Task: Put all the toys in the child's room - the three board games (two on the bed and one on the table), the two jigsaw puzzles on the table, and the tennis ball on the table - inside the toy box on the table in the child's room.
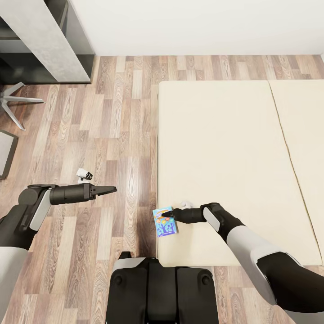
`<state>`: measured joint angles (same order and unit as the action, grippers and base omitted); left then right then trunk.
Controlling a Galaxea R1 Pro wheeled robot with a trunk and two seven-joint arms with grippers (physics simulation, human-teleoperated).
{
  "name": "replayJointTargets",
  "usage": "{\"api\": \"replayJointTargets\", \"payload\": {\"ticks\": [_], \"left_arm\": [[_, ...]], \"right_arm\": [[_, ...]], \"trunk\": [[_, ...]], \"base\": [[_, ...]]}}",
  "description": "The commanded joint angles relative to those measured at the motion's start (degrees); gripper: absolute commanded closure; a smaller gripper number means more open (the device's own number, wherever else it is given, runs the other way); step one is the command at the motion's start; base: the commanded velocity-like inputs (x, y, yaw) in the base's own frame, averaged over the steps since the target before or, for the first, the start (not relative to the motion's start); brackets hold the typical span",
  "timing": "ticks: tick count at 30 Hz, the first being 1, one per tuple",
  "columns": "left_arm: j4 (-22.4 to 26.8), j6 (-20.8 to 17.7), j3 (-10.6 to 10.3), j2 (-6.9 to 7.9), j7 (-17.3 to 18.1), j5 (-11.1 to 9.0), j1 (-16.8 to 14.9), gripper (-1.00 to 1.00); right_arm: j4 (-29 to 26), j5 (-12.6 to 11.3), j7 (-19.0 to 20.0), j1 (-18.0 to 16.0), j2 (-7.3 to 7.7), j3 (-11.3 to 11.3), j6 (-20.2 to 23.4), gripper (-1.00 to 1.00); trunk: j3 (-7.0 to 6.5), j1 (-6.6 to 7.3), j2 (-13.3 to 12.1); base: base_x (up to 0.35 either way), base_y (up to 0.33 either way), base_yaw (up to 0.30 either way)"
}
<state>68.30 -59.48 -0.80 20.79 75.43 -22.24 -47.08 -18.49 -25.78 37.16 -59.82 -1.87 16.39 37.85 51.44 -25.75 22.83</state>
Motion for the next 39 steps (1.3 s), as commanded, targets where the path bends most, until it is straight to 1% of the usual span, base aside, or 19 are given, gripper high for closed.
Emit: {"api": "replayJointTargets", "payload": {"ticks": [1,29,39], "left_arm": [[0.0,-0.5,-0.1,0.04,0.1,-0.2,0.0,-1.00],[0.0,-0.5,-0.1,0.04,0.1,-0.2,0.0,-1.00],[0.0,-0.5,-0.1,0.04,0.1,-0.2,0.0,-1.00]], "right_arm": [[0.0,-0.2,0.0,0.0,0.02,0.2,0.2,-1.00],[-0.1,-0.3,0.4,0.0,-0.07,0.2,0.4,-1.00],[-0.1,-0.3,2.3,0.0,-0.07,0.2,0.4,-1.00]], "trunk": [[0.06,-0.03,0.1],[0.06,-0.03,0.1],[0.06,-0.03,0.1]], "base": [[0.000,0.000,0.000],[0.000,0.000,0.000],[0.000,0.000,0.000]]}}
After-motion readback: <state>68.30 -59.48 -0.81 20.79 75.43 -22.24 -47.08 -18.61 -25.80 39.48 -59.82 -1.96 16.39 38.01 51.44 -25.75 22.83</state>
